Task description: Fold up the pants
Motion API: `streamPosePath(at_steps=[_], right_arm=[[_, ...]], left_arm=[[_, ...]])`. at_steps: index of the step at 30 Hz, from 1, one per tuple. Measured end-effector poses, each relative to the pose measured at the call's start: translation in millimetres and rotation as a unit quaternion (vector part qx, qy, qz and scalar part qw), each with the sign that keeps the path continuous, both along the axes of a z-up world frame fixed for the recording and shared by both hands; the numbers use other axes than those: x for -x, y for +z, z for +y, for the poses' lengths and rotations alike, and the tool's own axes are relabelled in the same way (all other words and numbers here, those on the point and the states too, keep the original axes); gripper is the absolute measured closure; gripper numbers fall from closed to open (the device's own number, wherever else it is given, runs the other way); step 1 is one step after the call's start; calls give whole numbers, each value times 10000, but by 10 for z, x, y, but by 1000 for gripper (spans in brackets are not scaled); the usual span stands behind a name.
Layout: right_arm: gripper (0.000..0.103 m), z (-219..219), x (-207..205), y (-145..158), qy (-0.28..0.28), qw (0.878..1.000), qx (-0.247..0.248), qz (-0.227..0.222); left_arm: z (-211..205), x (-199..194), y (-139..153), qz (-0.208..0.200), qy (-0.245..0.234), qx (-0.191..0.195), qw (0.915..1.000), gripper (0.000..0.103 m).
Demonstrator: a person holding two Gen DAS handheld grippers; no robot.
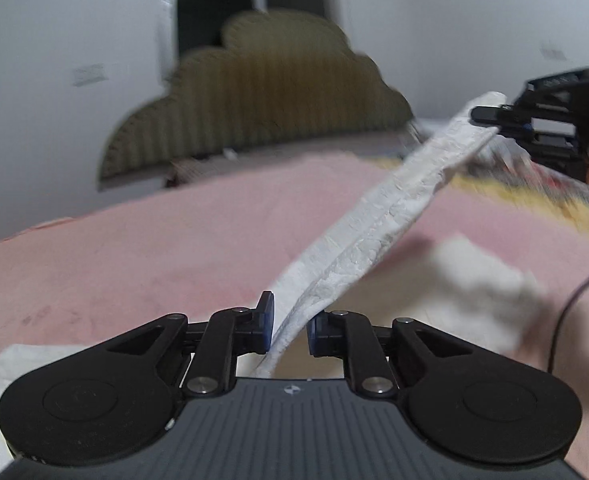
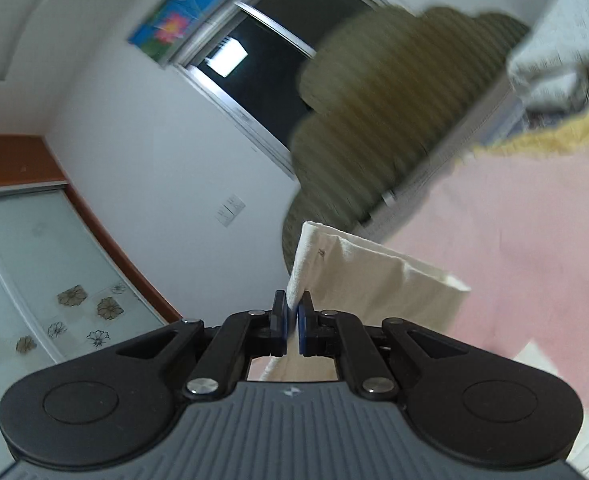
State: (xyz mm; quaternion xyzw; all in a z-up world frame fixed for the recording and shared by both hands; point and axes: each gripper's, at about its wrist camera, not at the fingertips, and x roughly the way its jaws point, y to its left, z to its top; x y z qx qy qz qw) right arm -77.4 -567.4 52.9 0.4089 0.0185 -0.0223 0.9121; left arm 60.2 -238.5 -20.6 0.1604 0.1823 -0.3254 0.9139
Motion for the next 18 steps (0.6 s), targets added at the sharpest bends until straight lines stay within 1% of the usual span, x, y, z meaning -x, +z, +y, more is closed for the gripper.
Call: streamPosePath(at_steps=[2,3,4,6,7,9,11,13,16,17,18], right_arm=[[98,-69,123,-269,-285,9969,-230,696],[98,-119,196,-439,-383,9934,-451,983],[98,-166,277,-617,-465,9889,-756,1194],[98,-194,433,-899,-554,9808,-1271,1372],[97,-184,492,-977,-593,9787,-1365,1415],[97,-140,569,-1050,-661,9765,-1387,1514],[97,-108,617,-1050,-695,9760,-1375,1539],[97,-75,648,-1004,-722,9780,-1196,1550],[97,-20,719,-977,-749,9792,-872,1669],[97,-20,724,-998,-762,9773,-884,1766],[97,-23,715,-1020,-775,9750,-897,1880]], left_arm=[[-68,55,-188,373,-315,-303,9983,84],[-113,76,-295,554,-441,-408,9967,84],[-127,98,-363,637,-497,-487,9955,84],[-125,147,-447,535,-535,-617,9952,84],[-106,172,-450,488,-568,-653,9951,84],[-68,166,-400,581,-614,-609,9946,84],[-40,181,-337,617,-709,-519,9942,84],[-23,182,-330,577,-751,-534,9941,85],[-59,207,-443,629,-784,-646,9928,85],[-59,189,-482,660,-792,-678,9924,85],[-50,195,-498,622,-797,-686,9925,81]])
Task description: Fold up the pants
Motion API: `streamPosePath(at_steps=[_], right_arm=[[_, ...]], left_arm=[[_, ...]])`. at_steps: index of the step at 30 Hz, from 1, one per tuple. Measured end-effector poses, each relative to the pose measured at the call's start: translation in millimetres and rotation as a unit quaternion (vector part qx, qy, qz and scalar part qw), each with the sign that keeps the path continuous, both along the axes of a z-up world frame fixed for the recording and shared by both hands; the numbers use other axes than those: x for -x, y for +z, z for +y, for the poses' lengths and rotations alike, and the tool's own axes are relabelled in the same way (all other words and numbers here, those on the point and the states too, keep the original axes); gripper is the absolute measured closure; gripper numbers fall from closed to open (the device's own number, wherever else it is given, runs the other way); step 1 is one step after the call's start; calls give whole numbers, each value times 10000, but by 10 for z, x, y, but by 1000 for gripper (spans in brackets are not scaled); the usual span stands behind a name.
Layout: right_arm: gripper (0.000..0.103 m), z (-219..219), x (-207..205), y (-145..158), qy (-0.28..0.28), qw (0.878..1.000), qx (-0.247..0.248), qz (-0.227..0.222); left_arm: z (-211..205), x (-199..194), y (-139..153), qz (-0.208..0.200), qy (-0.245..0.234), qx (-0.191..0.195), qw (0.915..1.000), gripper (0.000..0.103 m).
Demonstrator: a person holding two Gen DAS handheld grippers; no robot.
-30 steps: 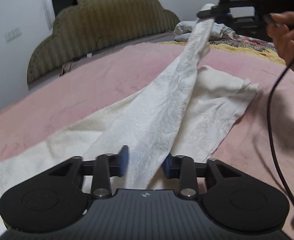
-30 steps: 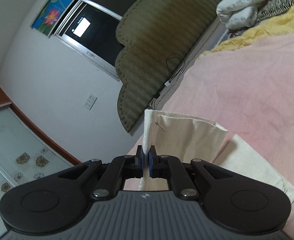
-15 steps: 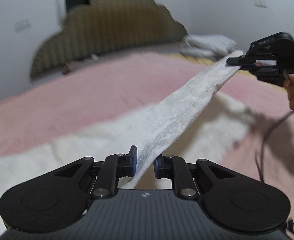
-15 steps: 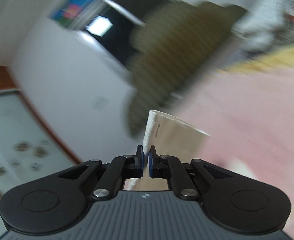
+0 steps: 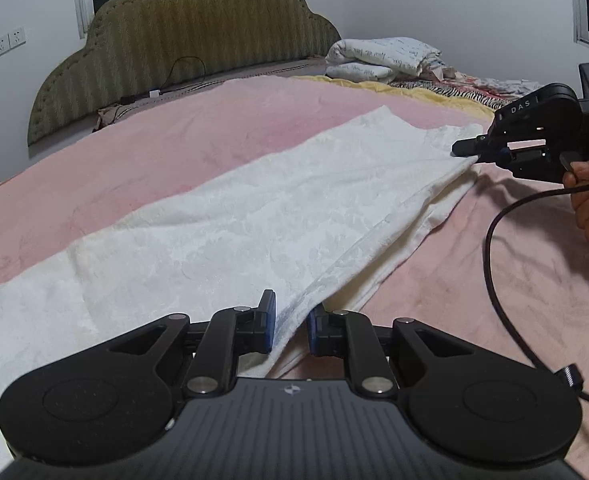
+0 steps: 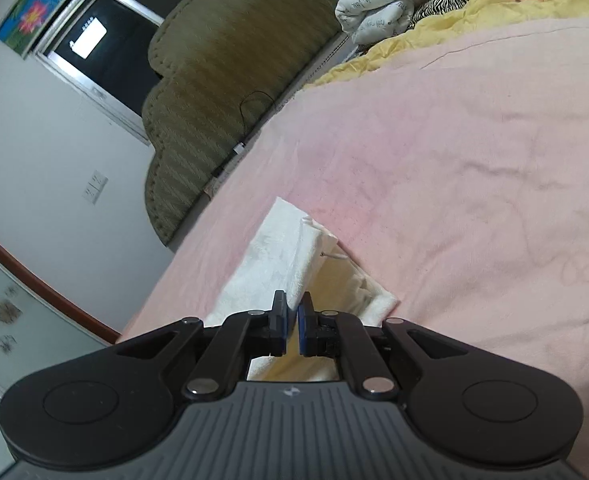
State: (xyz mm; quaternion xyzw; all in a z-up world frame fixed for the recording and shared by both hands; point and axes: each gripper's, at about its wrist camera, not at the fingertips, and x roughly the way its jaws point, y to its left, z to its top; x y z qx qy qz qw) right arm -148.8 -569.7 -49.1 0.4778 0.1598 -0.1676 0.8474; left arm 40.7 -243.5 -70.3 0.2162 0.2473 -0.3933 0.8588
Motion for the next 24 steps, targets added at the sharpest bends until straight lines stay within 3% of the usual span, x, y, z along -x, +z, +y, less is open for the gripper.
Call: streamPosePath(at_steps=[3,6,7,9,11,14,16,18,21,24], right_arm=[[94,-4,-40,-13,46,9993,123,348],[92,-39,124,4,-206,9994,-93,276],[90,-44,205,39,-389,9989,-5,246],[90,34,342,192,-1016,9908,738,506],[87,171,279,424,-1074,9761,1766,669],[82,366,-167,623,64,9693,2338,752],[52,484,-503,592,865,9666,2300,731],[44,598,-806,439,1394,9579,2282,1041],[45,607,-883,297,1266,9428,2623,1620],[42,556,-618,401,415,9572,2546,1312]], left_arm=[[28,68,40,-87,-39,-36,9999,64],[136,100,161,109,-203,163,9996,49],[197,98,214,243,-261,327,9988,45],[315,68,317,395,-254,713,9963,36],[399,-24,392,370,144,978,9944,33],[460,-242,392,332,981,930,9903,31],[482,-382,305,488,1314,575,9885,31],[497,-423,187,658,1326,216,9887,32],[552,-309,141,377,1220,205,9916,31],[538,-287,166,185,1278,390,9909,29]])
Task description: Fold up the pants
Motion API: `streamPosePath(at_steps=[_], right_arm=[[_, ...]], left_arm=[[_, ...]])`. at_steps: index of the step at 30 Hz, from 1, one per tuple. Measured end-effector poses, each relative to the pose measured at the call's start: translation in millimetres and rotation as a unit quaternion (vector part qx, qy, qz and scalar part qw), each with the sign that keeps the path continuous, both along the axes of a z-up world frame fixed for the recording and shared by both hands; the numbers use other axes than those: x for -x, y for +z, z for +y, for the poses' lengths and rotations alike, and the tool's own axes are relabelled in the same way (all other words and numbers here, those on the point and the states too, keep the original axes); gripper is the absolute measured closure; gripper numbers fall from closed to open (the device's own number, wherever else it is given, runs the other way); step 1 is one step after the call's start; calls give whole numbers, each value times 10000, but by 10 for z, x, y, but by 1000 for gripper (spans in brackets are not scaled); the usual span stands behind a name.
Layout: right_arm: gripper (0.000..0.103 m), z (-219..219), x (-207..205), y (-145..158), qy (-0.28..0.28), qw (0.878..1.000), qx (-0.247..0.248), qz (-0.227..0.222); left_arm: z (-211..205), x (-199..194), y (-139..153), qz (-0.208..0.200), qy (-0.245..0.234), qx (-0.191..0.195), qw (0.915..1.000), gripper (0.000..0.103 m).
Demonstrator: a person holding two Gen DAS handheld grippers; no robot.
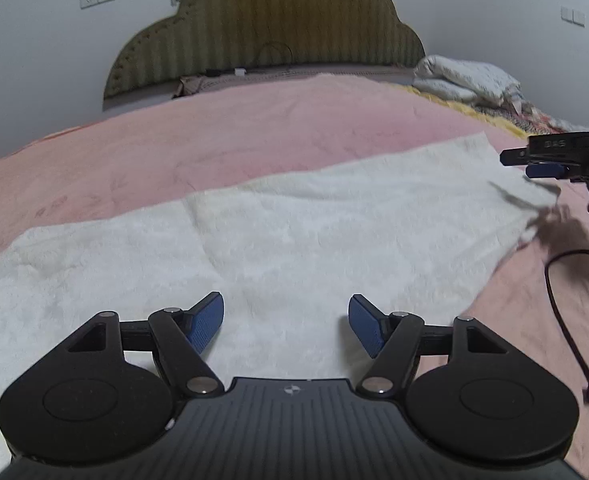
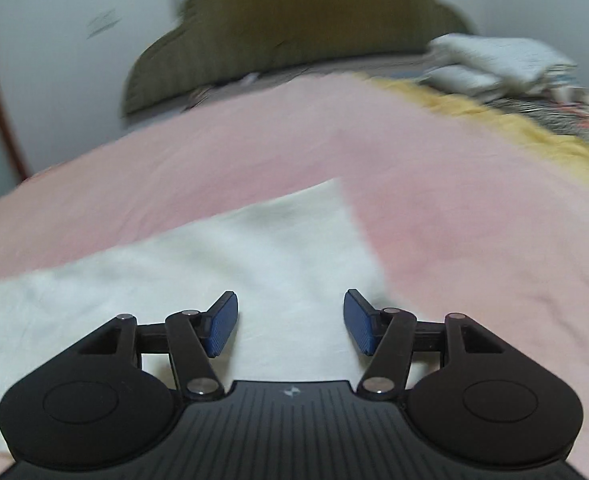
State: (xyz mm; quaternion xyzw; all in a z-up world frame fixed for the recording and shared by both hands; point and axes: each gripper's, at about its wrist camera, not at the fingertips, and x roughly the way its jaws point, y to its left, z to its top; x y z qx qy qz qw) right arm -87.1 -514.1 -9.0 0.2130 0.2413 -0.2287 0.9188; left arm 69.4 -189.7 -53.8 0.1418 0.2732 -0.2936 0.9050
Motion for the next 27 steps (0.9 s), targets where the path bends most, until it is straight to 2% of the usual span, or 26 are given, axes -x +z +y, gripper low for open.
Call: streamPosePath(at_steps=[2,3,5,7,9,11,12,14,16,18,22,23,24,25,27], right_arm=[[42,4,33,70,319,9981,-346,-410],[42,29,-29,74,620,9960,-514,-398],[43,129,-298,49,1214,9904,-658,-107],[44,168,-658,35,1502,9861,-685,213],[44,67,-934,1,1437,9862,-652,496],[44,-131,-1104,-11,1061,9907,-559,635],[44,-224,-1127,-5,852,9926,-578,637],[44,-357,-1047,48,602,9935,-902,350],[42,-293,-882,142,532,9960,-679,227],[41,-128,-745,173,981,9933,-568,241],[29,118,-528,14,2236,9660,-1289,173],[29,164,-479,-42,2269,9661,-1185,344],[29,187,-414,-60,2107,9726,-886,425],[29,190,-336,-40,1792,9809,-600,459],[29,133,-147,33,951,9936,-451,411]], left_arm=[[-32,1,-31,-19,78,79,9999,25],[-57,17,-67,5,77,43,10000,25],[-83,73,-138,-75,42,-43,10000,24],[-80,130,-158,-271,70,-99,9996,20],[-65,126,-163,-269,85,-109,9995,17],[-42,74,-181,-117,155,-67,9998,11],[-15,38,-185,-24,196,-10,9998,8],[26,-12,-195,131,252,97,9996,5],[27,-21,-195,162,259,110,9995,5],[8,-9,-197,131,266,51,9995,4],[13,-20,-193,171,269,93,9994,3],[13,-18,-190,170,268,94,9995,2],[14,-17,-190,169,270,93,9994,2],[16,-19,-191,174,273,101,9994,1],[27,-26,-191,196,257,137,9994,0]])
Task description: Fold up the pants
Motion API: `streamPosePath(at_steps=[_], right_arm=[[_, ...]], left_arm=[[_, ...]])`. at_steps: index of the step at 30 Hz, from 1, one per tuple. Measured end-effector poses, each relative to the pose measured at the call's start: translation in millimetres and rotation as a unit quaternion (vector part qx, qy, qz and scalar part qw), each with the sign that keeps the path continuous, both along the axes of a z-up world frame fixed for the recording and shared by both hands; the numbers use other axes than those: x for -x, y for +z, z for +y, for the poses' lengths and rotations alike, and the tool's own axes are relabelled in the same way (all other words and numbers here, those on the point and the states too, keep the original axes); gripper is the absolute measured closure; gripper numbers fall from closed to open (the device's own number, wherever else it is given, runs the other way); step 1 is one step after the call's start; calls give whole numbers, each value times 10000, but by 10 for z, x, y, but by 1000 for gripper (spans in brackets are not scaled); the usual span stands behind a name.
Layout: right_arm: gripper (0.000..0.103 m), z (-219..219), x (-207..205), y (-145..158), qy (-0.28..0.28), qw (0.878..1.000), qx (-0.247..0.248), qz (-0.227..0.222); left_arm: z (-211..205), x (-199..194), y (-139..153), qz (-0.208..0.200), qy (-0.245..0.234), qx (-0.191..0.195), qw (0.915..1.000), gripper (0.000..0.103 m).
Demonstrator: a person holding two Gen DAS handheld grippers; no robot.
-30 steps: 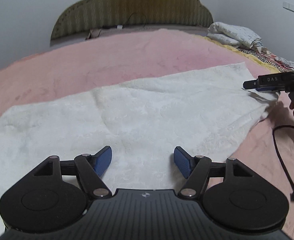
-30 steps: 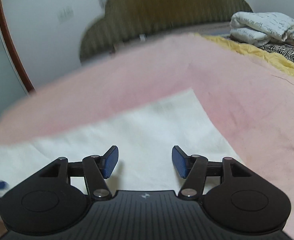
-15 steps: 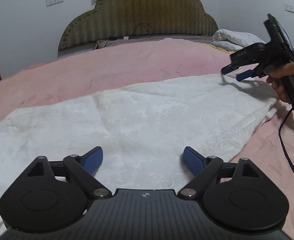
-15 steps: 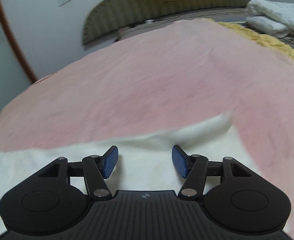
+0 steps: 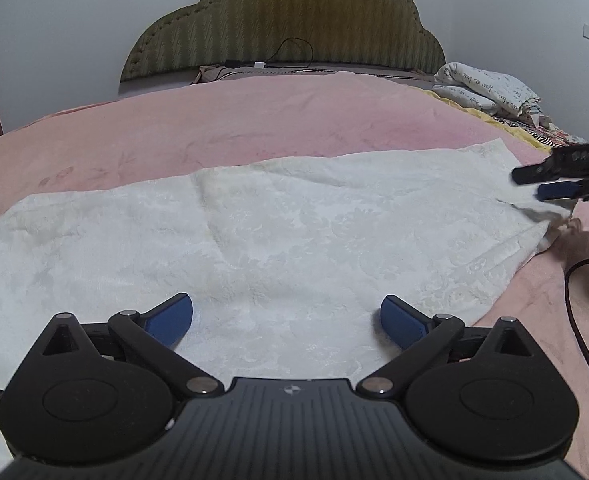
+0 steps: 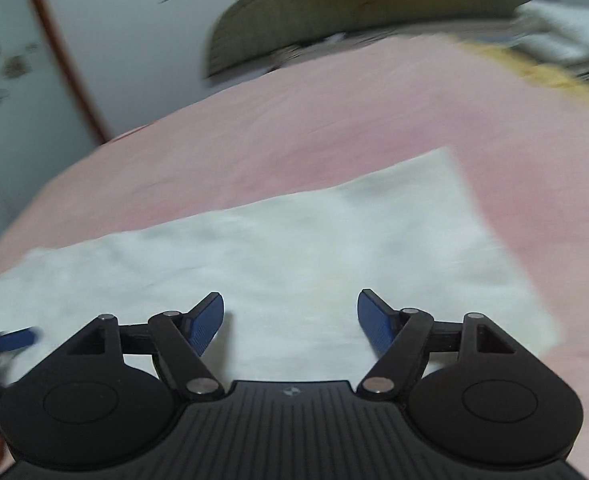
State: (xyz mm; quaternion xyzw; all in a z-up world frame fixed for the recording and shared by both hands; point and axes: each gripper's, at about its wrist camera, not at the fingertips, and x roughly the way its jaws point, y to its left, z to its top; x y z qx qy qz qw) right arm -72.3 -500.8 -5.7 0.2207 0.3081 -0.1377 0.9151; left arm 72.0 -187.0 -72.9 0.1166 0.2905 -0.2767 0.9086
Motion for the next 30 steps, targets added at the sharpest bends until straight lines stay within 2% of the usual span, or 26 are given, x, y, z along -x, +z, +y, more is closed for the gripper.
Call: streamPosePath(at_steps=[1,3,5,6,12,15,17,21,25,29,30], right_arm=[[27,-48,122,47,-269,9993,-170,-195],[27,-143,357,78,-192,9921,-987,-749],[27,-195,538,-8,94,9710,-2099,-1138],[27,-197,599,-72,138,9606,-2512,-1180],[27,-148,757,-435,-63,9286,-3538,-1116],[27,-152,705,-422,-36,9286,-3520,-1175],[27,-186,687,-440,-112,9272,-3473,-1398],[30,-273,602,-533,-665,9200,-3344,-1934],[30,-332,515,-553,-1254,9181,-2959,-2319],[30,-400,358,-563,-1588,9198,-2680,-2386],[34,-420,326,-558,-1633,9206,-2644,-2364]], left_arm=[[0,-1,-1,8,0,11,10000,0],[-7,0,-3,6,3,4,10000,0],[-17,2,-6,-1,5,-16,10000,0],[-19,0,-7,0,7,-17,10000,0],[-24,2,-6,-5,6,-35,10000,0],[-23,-3,-10,-11,5,-53,10000,0],[-22,-4,-10,-14,5,-63,10000,0],[-26,-8,-13,-11,4,-65,10000,0],[-26,-8,-14,-11,2,-69,10000,0],[-26,-9,-14,-10,0,-67,10000,0],[-26,-10,-14,-10,0,-67,10000,0]])
